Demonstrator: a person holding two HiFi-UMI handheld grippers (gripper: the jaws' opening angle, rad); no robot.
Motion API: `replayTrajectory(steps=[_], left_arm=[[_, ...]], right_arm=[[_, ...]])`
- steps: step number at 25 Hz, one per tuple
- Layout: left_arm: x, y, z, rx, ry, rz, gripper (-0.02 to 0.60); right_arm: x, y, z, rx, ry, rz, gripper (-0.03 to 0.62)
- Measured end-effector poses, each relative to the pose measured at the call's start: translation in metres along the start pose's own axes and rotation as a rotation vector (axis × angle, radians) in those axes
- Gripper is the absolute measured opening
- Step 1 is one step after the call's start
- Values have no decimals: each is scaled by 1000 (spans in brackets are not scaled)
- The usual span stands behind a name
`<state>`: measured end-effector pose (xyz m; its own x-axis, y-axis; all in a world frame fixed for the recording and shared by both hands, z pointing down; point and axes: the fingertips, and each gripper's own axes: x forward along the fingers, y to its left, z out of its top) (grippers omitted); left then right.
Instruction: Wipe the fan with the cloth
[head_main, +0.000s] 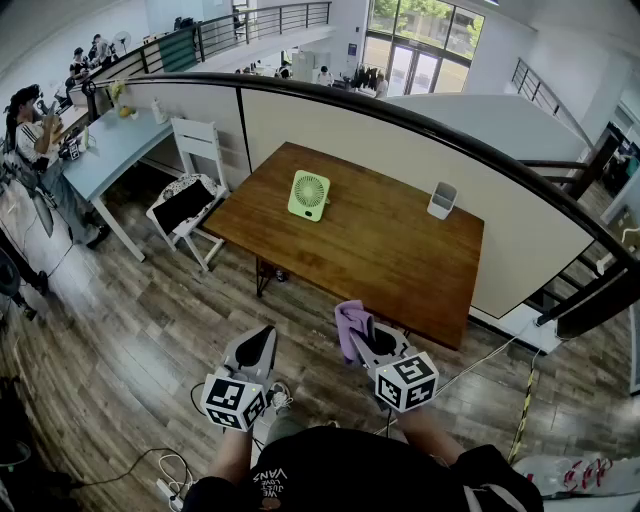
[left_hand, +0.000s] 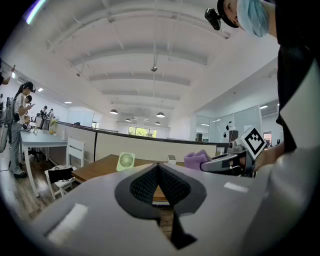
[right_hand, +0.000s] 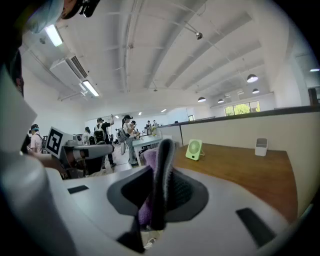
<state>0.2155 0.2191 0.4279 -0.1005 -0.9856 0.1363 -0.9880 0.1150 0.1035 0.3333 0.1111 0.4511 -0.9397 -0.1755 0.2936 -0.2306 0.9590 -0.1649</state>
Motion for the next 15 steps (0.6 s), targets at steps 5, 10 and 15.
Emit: replayTrajectory(steps=[5,10,15], left_arm=[[14,16,0,-3,6,-15,11],[30,42,2,-16,4,-46,12],[45,74,3,-26,18,-79,12]], right_arm=[[21,-7,6,21,-5,-12,84],[48,-12,13,67,-4,-30,84],[81,-16,21,93,-2,-65,84]])
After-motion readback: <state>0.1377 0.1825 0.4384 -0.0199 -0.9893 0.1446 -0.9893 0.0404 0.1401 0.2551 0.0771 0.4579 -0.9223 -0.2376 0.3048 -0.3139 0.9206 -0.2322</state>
